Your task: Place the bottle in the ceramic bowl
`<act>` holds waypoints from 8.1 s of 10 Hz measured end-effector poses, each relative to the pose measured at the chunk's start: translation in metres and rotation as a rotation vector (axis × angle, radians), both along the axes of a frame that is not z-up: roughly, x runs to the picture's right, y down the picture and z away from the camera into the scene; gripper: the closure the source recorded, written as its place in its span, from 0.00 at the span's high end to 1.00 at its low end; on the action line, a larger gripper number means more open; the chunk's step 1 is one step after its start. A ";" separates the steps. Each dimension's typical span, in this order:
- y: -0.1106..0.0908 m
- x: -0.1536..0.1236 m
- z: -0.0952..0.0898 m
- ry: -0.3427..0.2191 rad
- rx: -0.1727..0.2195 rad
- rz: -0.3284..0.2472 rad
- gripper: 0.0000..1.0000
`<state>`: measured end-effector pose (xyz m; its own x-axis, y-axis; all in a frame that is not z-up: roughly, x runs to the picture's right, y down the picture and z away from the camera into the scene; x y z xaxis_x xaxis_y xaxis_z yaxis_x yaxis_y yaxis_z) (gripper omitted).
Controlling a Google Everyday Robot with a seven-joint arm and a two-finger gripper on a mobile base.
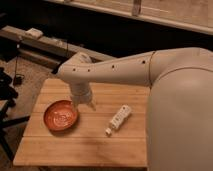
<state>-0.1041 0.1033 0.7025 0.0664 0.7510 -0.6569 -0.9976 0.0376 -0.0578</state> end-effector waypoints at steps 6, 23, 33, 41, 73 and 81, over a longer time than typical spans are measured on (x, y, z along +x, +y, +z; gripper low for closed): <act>0.000 0.000 0.000 0.000 0.000 0.000 0.65; 0.001 0.018 0.010 0.022 -0.008 0.035 0.65; 0.039 0.180 0.112 0.224 -0.091 0.271 0.65; 0.050 0.212 0.130 0.251 -0.101 0.359 0.65; -0.009 -0.097 0.075 -0.489 -0.173 -0.290 0.09; -0.023 -0.149 0.111 -0.532 -0.113 -0.395 0.80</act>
<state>-0.2527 0.0802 0.8139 0.6585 0.5325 -0.5318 -0.7447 0.3587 -0.5629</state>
